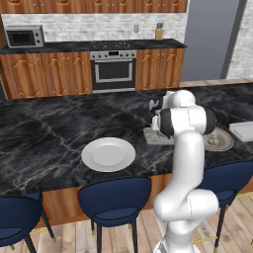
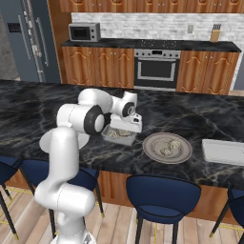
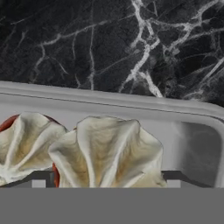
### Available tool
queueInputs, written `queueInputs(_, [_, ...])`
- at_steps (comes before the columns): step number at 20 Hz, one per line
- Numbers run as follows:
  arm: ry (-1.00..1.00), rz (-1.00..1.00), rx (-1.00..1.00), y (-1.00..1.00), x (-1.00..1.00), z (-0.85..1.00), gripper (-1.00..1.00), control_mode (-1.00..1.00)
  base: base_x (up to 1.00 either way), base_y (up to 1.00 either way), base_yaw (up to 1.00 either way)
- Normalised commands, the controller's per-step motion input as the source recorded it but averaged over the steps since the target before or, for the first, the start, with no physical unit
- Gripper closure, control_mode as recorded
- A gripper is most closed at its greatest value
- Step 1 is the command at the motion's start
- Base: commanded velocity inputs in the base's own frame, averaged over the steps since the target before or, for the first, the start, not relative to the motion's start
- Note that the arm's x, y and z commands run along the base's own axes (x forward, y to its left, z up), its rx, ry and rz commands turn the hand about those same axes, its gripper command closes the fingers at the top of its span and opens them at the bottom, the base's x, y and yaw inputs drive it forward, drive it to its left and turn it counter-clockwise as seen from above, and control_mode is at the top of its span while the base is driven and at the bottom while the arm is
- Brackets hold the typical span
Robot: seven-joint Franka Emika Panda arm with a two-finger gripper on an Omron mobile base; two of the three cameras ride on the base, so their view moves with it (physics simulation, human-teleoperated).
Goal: Place two dumplings into each of the tupperware containers and then place the containers in the fridge.
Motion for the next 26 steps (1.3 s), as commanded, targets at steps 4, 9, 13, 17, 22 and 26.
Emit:
queueInputs(4, [0.0, 0.0, 0.0, -0.13, 0.09, -0.2, 1.0, -1.0, 0.0, 0.0, 0.0])
queueInputs(9, [0.0, 0.0, 0.0, 0.0, -0.05, 0.0, -1.0, -1.0, 0.0, 0.0, 0.0])
queueInputs(13, [0.0, 0.0, 0.0, 0.0, -0.09, 0.09, -1.0, -1.0, 0.0, 0.0, 0.0])
queueInputs(17, [0.0, 0.0, 0.0, 0.0, -0.19, 0.03, -1.0, -1.0, 0.0, 0.0, 0.0])
queueInputs(22, [0.0, 0.0, 0.0, 0.05, -0.33, 0.32, -1.0, -1.0, 0.0, 0.0, 0.0])
queueInputs(26, [0.0, 0.01, 0.0, 0.34, -0.3, 0.39, -1.0, -1.0, 0.0, 0.0, 0.0])
